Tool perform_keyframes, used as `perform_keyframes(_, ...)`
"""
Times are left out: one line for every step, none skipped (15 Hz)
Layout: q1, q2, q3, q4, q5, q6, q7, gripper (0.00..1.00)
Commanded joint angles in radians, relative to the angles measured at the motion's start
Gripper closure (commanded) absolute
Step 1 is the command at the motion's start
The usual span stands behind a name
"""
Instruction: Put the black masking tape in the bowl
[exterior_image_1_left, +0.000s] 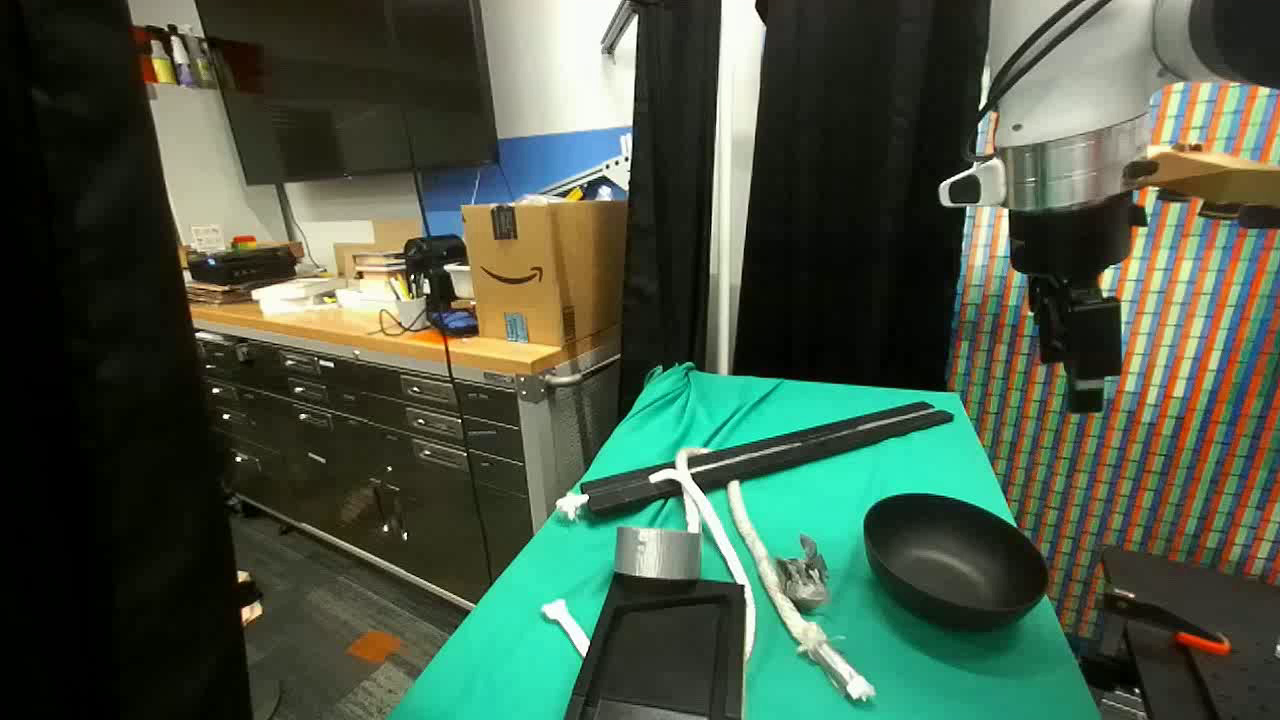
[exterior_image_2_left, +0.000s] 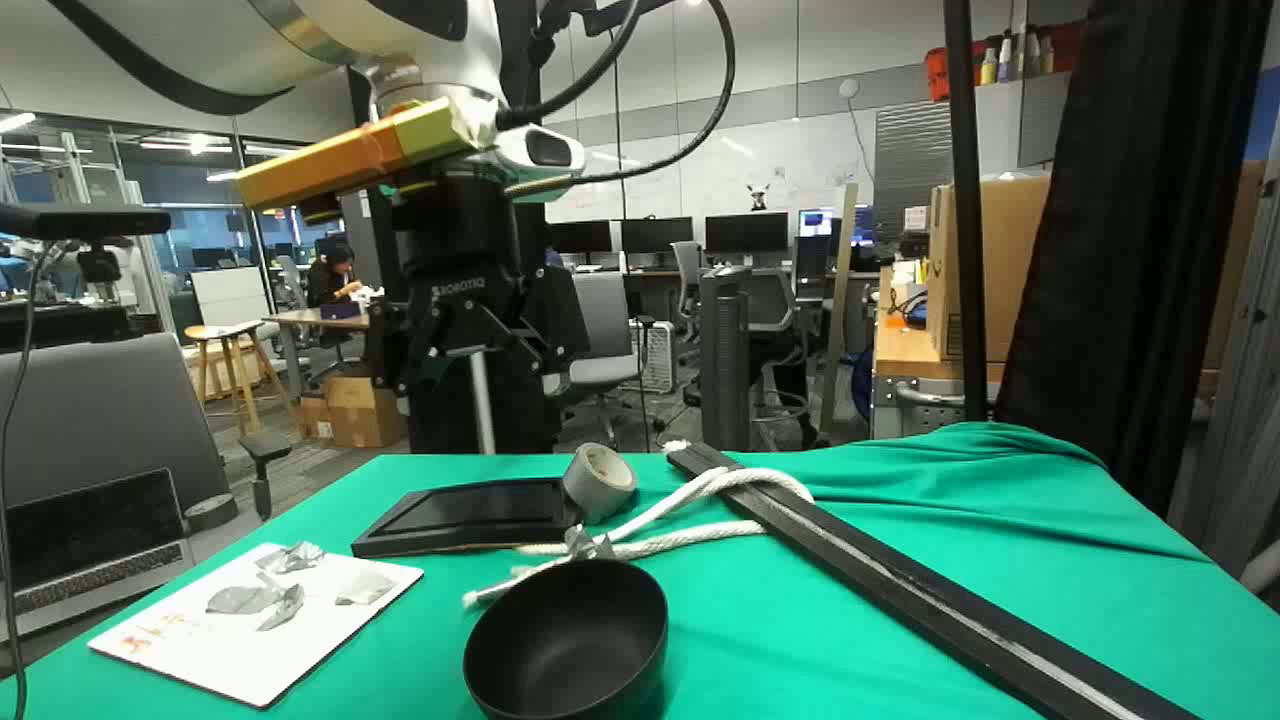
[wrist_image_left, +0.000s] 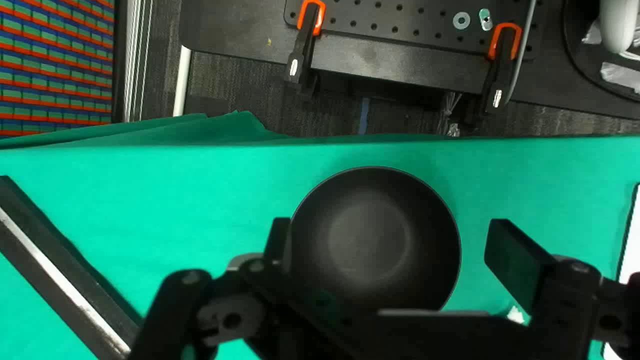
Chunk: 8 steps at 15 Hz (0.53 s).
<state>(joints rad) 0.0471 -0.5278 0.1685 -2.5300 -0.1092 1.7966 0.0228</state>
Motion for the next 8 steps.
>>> perform_keyframes(0.023,0.002,-0.02,0.005,-0.009,-0.003,0.009,0.0)
perform_keyframes(0.023,0.001,-0.02,0.008,-0.009,-0.003,0.009,0.0)
perform_keyframes(0.023,0.001,-0.02,0.01,-0.009,-0.003,0.009,0.0)
perform_keyframes(0.023,0.001,-0.02,0.01,-0.009,-0.003,0.009,0.0)
perform_keyframes(0.023,0.001,-0.02,0.01,-0.009,-0.003,0.009,0.0)
perform_keyframes(0.023,0.001,-0.02,0.01,-0.009,-0.003,0.009,0.0)
perform_keyframes(0.023,0.001,-0.02,0.01,-0.009,-0.003,0.009,0.0)
perform_keyframes(0.023,0.001,-0.02,0.01,-0.009,-0.003,0.009,0.0)
